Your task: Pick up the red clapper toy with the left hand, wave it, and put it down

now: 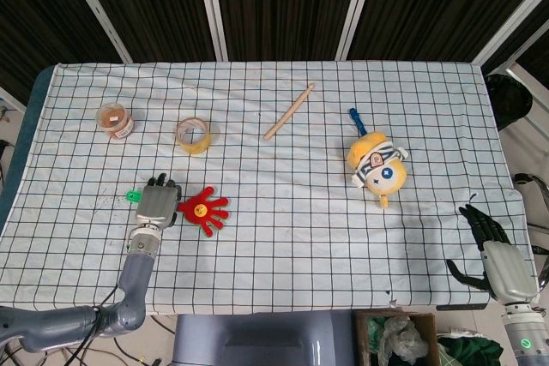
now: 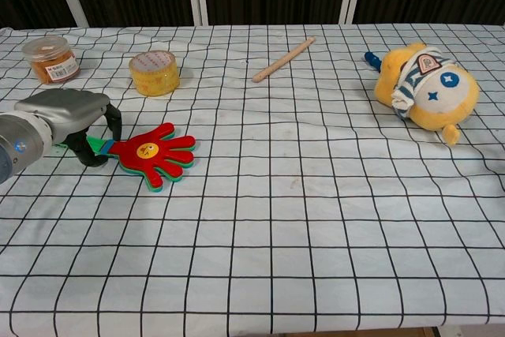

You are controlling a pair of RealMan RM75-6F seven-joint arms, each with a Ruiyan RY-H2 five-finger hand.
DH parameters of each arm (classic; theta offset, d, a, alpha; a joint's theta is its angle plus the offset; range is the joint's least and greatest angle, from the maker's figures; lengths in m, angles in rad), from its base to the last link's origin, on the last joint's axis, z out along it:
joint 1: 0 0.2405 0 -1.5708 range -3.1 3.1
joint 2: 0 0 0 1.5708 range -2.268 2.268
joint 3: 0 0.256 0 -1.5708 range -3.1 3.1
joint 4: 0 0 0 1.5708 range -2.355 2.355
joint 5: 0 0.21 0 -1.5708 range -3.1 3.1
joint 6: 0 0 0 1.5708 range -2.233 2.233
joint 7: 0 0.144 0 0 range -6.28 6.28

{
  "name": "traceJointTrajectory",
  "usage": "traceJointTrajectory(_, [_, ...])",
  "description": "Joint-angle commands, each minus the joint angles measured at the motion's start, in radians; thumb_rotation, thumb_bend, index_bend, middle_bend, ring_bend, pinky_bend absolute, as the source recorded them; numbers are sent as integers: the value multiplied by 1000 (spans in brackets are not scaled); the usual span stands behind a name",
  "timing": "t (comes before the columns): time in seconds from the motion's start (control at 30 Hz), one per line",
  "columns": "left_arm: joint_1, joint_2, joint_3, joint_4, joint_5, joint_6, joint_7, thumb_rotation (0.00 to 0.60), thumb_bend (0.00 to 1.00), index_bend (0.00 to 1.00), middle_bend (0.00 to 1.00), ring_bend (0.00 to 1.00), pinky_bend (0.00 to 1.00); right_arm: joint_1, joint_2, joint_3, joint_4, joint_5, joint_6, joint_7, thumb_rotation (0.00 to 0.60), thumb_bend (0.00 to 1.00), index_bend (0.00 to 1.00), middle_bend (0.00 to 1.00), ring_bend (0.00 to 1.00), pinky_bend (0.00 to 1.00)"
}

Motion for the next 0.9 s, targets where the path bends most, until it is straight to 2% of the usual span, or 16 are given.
traceJointTrajectory(0.03, [0,1,1,-1,1,0,-1,600,358,466,275,85,185,0,0,0,0,0,0,0,600,285,0,0,0,56])
traceJointTrajectory(0.9, [-7,-3,7,6,-29,-4,31,600,324,440,254,85,184,0,1,0,-2,4,-3,1,600,285,0,0,0,56])
